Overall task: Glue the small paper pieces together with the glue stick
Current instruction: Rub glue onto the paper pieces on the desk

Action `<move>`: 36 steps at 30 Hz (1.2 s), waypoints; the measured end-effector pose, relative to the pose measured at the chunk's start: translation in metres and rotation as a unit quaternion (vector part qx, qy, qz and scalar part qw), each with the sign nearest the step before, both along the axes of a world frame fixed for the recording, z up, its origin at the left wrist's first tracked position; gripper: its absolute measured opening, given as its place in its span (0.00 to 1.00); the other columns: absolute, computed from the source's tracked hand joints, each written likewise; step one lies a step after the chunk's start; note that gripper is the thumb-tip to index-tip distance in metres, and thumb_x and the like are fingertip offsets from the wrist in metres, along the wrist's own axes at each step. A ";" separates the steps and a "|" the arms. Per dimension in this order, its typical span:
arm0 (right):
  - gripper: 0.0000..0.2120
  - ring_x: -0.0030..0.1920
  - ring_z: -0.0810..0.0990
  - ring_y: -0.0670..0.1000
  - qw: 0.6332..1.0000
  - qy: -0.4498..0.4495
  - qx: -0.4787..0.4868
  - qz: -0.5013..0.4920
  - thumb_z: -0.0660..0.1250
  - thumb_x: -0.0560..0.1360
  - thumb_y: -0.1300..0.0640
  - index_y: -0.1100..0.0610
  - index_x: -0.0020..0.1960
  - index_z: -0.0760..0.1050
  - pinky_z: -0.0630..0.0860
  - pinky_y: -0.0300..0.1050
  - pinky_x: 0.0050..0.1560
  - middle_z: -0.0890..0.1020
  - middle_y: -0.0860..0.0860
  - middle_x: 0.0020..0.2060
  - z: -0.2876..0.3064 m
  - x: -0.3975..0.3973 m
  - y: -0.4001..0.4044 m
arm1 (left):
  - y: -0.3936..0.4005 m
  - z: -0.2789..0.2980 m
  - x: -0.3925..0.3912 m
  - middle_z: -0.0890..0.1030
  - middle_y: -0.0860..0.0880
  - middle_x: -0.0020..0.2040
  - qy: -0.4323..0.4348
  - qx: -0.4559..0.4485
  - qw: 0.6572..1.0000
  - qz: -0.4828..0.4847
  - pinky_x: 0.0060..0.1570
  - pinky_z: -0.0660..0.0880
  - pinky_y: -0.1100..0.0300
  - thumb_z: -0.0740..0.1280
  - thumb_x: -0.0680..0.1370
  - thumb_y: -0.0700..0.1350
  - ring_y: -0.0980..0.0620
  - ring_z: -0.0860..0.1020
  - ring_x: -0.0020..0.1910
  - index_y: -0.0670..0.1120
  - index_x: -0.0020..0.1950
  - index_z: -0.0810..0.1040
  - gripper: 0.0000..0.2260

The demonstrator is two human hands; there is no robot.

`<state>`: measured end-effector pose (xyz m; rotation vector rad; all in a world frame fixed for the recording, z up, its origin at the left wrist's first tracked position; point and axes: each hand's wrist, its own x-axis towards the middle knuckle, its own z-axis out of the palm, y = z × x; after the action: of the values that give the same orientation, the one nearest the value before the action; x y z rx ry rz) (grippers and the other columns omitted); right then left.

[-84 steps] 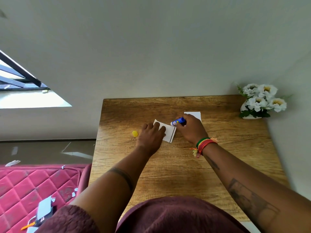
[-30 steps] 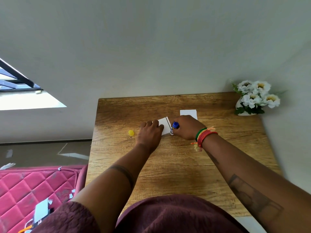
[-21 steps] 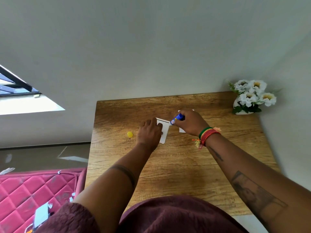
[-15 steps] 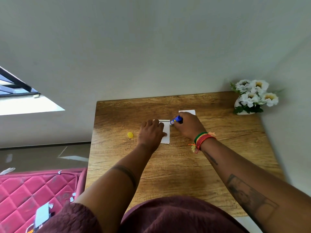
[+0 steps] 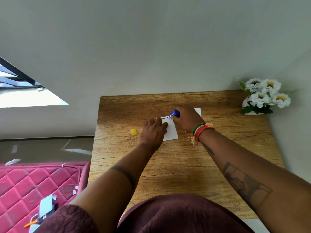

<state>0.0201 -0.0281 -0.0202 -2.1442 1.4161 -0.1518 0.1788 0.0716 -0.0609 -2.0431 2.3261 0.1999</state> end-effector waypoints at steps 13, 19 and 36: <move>0.11 0.50 0.79 0.54 0.996 0.043 0.003 0.079 0.69 0.75 0.53 0.54 0.56 0.80 0.77 0.48 0.49 0.82 0.53 0.52 0.008 -0.010 0.019 | -0.002 0.008 -0.002 0.74 0.45 0.66 -0.007 0.020 1.000 0.007 0.61 0.70 0.46 0.61 0.84 0.52 0.40 0.73 0.61 0.51 0.72 0.74 0.17; 0.12 0.50 0.80 0.54 0.996 0.044 0.012 0.082 0.69 0.75 0.53 0.53 0.57 0.80 0.79 0.49 0.51 0.82 0.52 0.53 0.010 -0.017 0.037 | -0.002 0.012 -0.006 0.74 0.45 0.67 -0.015 0.029 0.999 0.014 0.62 0.69 0.45 0.61 0.84 0.52 0.39 0.72 0.63 0.51 0.73 0.74 0.18; 0.10 0.39 0.78 0.50 0.999 0.000 0.034 -0.024 0.73 0.73 0.47 0.53 0.46 0.79 0.73 0.42 0.36 0.81 0.50 0.41 0.031 -0.040 0.024 | -0.004 0.020 -0.010 0.73 0.43 0.68 -0.014 0.052 0.998 0.044 0.64 0.70 0.46 0.64 0.83 0.49 0.40 0.72 0.66 0.50 0.73 0.74 0.18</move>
<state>-0.0197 -0.0043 0.0112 -2.0573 1.4523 -0.1187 0.1690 0.0679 -0.0407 -2.0866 2.1637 0.2871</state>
